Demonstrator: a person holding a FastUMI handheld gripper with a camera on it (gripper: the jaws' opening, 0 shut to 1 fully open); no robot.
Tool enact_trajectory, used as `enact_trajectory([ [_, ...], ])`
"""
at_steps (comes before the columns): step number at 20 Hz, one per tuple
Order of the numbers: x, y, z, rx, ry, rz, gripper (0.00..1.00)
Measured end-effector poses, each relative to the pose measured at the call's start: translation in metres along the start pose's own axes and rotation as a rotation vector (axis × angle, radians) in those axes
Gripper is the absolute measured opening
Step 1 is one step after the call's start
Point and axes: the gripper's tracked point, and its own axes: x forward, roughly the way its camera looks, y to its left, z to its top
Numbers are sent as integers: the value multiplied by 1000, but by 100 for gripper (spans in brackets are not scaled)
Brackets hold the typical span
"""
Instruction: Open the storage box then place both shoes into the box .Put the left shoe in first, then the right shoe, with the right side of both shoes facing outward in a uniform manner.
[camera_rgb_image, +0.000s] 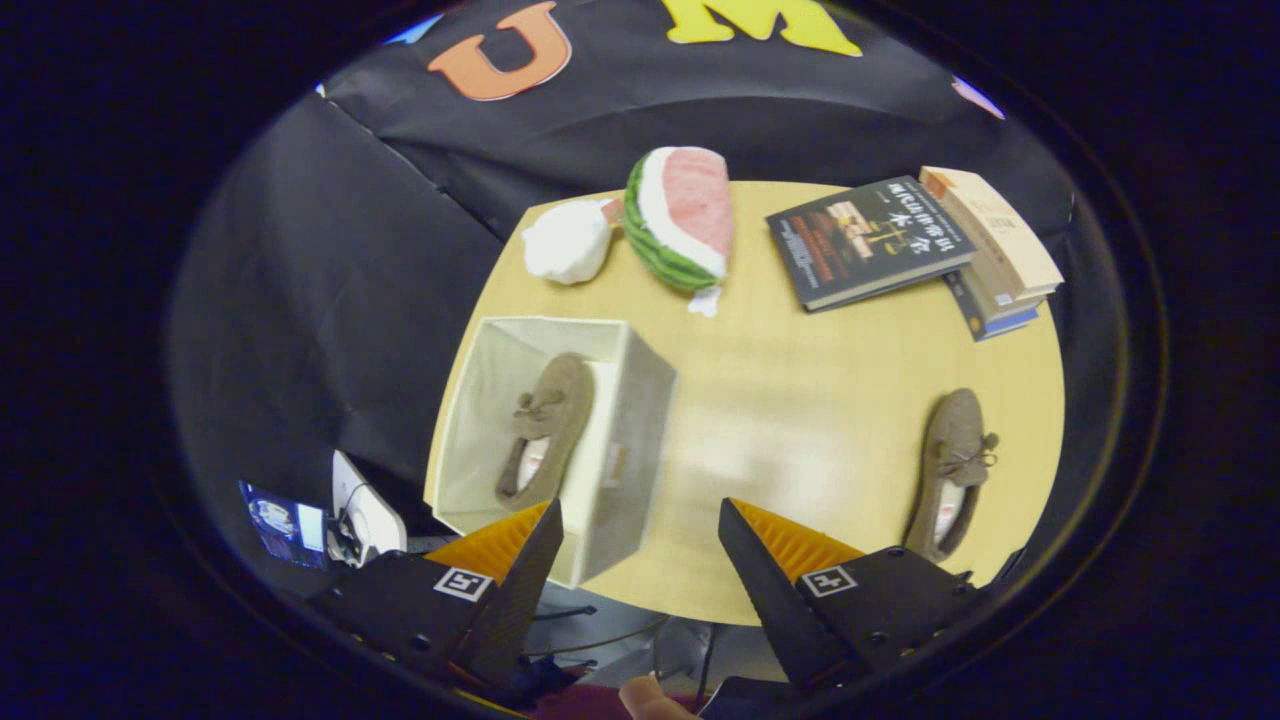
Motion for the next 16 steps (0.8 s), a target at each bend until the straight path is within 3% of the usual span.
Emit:
enact_trajectory([
  [7,8,-160,-28,121,29,-144,96],
  [13,21,-295,-59,83,104,-346,96],
  [16,39,-337,-69,72,134,-412,96],
])
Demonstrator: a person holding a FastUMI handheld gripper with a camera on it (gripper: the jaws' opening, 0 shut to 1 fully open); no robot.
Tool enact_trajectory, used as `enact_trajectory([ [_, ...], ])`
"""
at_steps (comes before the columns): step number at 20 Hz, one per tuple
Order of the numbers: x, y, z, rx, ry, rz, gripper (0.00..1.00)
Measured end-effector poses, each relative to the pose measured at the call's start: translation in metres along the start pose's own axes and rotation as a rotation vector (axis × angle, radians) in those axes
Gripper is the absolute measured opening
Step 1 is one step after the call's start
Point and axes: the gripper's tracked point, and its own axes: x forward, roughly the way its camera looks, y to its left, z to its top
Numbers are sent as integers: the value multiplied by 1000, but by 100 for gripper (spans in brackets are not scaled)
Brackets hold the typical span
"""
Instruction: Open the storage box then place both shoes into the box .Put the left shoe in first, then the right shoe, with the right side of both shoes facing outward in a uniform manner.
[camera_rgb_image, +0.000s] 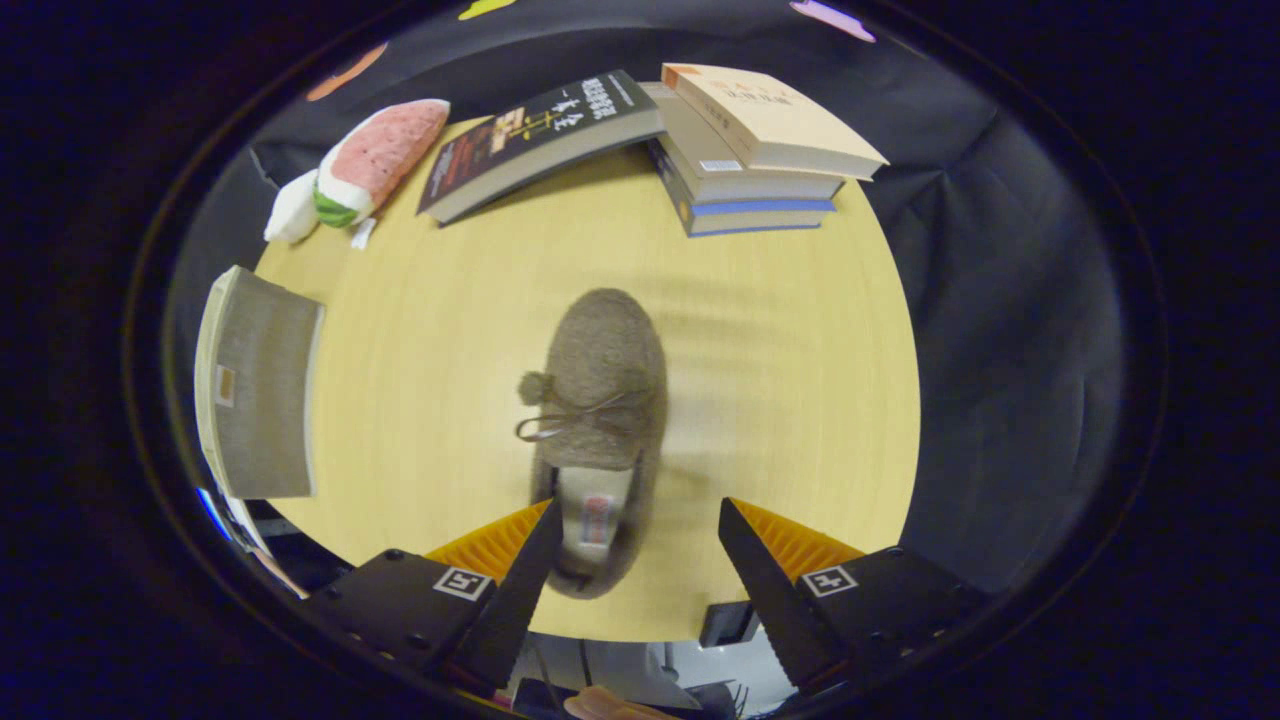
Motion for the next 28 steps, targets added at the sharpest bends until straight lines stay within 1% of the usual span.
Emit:
enact_trajectory([
  [2,20,-11,-1,9,18,-24,96],
  [4,36,-19,-1,9,23,-41,94],
  [5,43,-23,-1,12,23,-55,91],
  [6,48,-24,-2,20,26,-50,88],
  [7,52,-21,-5,32,33,-36,87],
  [8,55,-16,-4,43,35,-8,82],
  [10,57,-6,-4,55,34,41,54],
  [12,60,5,-6,20,29,88,35],
  [13,61,10,-2,7,12,111,35],
  [14,62,14,-2,5,1,132,31],
  [16,62,13,-2,-13,-23,130,13],
  [17,60,13,-1,-21,-37,136,12],
  [18,64,13,-4,9,-40,131,12],
  [19,59,13,-5,16,-36,134,4],
  [20,59,12,-3,21,-50,133,4],
  [23,49,7,-8,86,-34,110,4],
  [25,33,12,-10,134,-42,128,4],
  [28,-4,28,-13,196,-62,159,4],
])
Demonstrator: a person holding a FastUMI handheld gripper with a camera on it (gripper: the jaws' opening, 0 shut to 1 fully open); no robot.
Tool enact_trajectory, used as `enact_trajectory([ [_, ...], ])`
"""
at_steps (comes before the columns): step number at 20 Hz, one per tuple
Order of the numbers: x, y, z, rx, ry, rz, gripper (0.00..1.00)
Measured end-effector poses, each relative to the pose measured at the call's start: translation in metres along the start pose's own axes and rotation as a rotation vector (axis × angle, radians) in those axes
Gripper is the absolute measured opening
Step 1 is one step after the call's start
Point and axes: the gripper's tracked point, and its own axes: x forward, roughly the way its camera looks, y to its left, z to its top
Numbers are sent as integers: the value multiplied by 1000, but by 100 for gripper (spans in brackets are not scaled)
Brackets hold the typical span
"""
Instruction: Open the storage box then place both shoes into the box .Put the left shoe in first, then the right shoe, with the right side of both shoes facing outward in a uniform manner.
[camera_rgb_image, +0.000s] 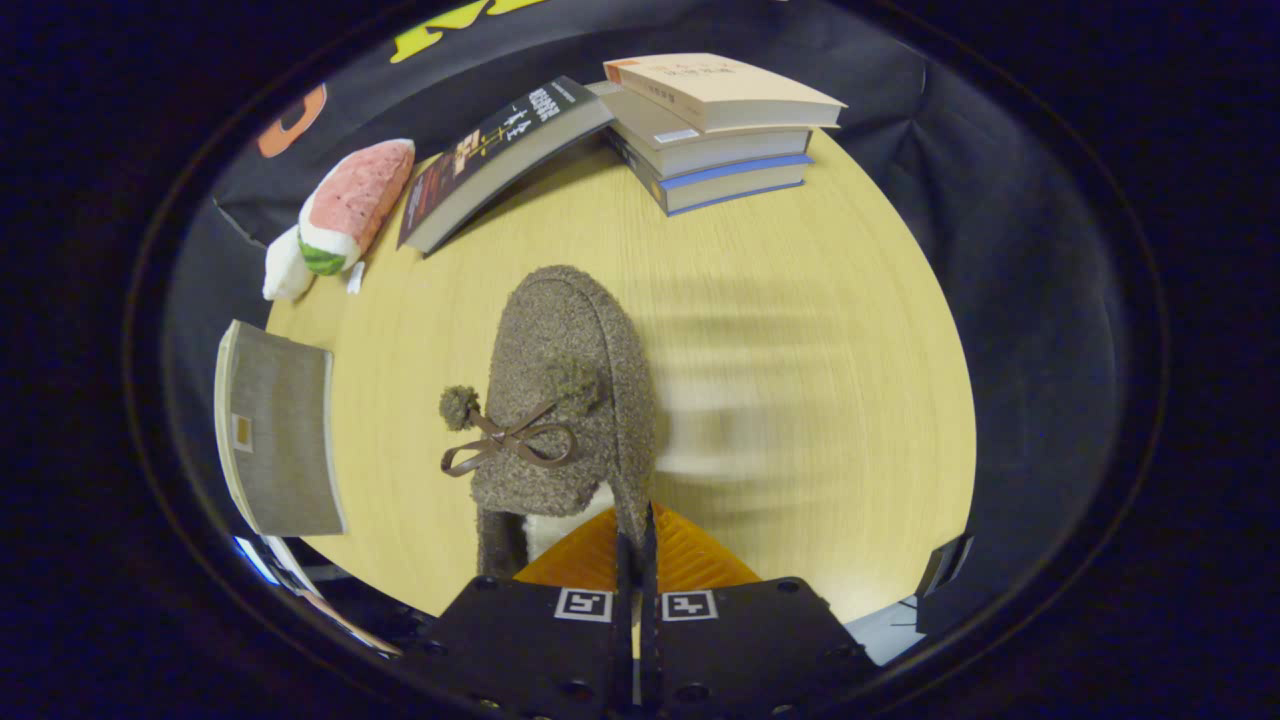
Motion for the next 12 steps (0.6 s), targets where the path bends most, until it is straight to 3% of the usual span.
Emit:
enact_trajectory([
  [12,-123,209,-1,-39,-110,121,3],
])
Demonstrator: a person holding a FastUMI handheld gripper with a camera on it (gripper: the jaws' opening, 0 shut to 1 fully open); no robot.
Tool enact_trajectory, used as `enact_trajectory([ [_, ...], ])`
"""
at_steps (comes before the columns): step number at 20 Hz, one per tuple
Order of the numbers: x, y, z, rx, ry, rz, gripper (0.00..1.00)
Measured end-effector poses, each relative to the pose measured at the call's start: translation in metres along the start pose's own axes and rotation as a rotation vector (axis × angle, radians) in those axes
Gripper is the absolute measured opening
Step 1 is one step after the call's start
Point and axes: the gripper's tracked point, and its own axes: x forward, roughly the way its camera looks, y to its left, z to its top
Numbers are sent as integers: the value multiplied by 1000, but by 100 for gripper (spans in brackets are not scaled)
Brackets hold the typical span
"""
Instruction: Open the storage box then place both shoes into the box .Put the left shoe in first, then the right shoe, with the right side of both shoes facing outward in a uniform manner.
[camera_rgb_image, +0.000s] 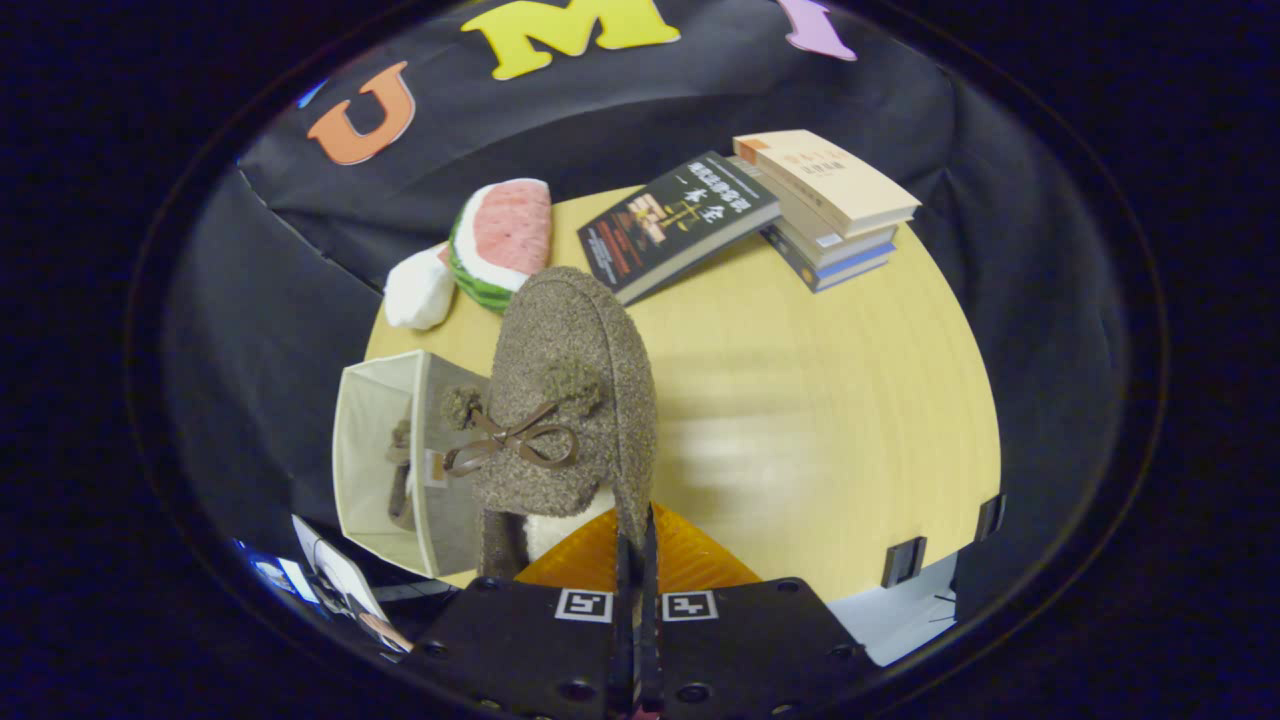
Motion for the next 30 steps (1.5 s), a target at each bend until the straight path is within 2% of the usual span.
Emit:
enact_trajectory([
  [6,-5,135,0,-72,2,113,3],
  [8,4,172,-7,-98,12,113,4],
  [11,38,209,-18,-70,50,87,3],
  [15,88,218,-41,-25,108,-23,3],
  [20,138,202,-61,-22,156,-210,3],
  [27,168,200,-59,-27,179,-321,4],
  [30,168,196,-55,-51,171,-344,11],
])
